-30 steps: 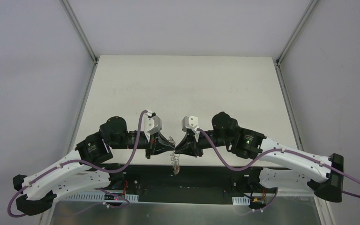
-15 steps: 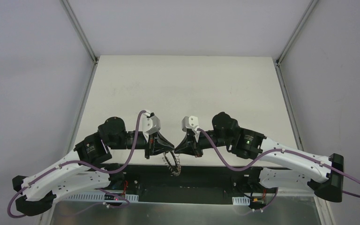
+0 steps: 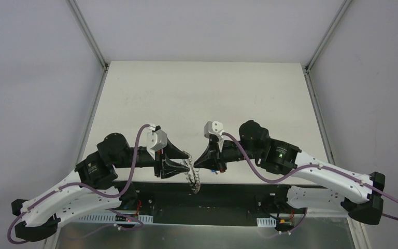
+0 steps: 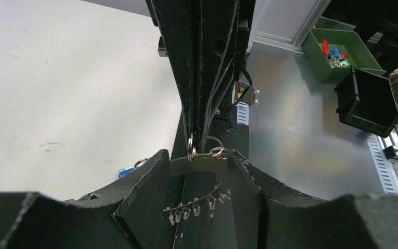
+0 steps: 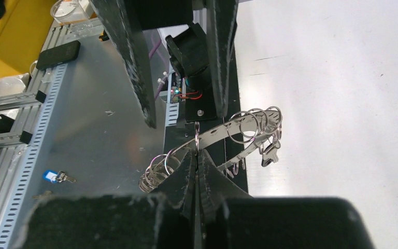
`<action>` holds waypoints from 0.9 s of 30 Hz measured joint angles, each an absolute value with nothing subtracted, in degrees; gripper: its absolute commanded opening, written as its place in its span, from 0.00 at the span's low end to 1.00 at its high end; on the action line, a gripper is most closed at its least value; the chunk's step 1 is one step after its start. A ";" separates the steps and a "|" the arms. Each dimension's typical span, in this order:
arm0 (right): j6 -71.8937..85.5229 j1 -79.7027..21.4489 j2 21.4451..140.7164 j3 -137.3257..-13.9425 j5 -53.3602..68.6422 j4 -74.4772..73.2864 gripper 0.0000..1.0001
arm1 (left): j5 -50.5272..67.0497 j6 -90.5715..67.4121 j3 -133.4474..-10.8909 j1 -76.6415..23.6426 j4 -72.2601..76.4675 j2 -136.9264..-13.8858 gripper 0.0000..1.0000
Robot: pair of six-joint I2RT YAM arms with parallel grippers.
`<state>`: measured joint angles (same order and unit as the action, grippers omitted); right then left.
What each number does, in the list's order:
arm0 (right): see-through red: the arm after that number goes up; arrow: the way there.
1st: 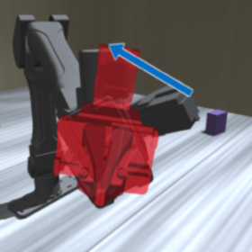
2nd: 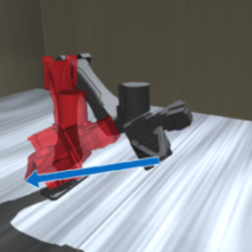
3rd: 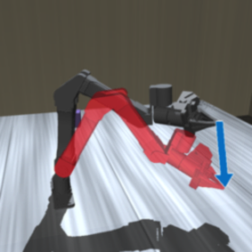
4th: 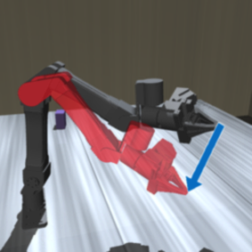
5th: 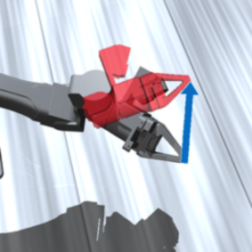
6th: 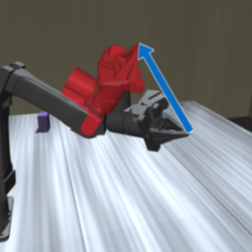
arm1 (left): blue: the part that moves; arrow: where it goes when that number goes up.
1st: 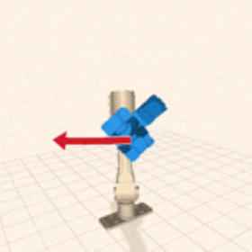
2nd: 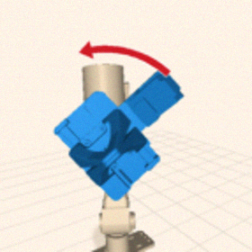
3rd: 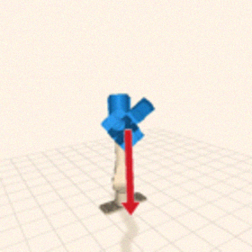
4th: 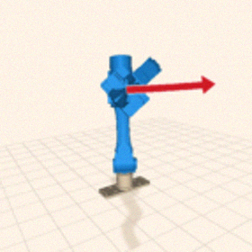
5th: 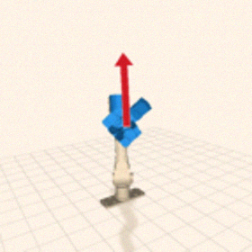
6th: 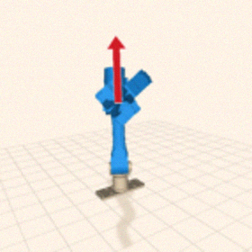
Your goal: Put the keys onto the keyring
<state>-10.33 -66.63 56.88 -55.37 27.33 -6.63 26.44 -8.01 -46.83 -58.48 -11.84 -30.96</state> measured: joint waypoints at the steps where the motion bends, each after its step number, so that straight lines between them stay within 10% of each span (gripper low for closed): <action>1: -9.89 -66.63 56.93 -55.66 27.38 -7.01 0.00 | 26.44 -7.97 -46.81 -58.48 -11.81 -31.44 0.45; 27: -4.58 -66.63 58.22 -58.61 29.87 -10.33 0.00 | 26.57 -7.81 -45.21 -58.48 -8.82 -32.10 0.45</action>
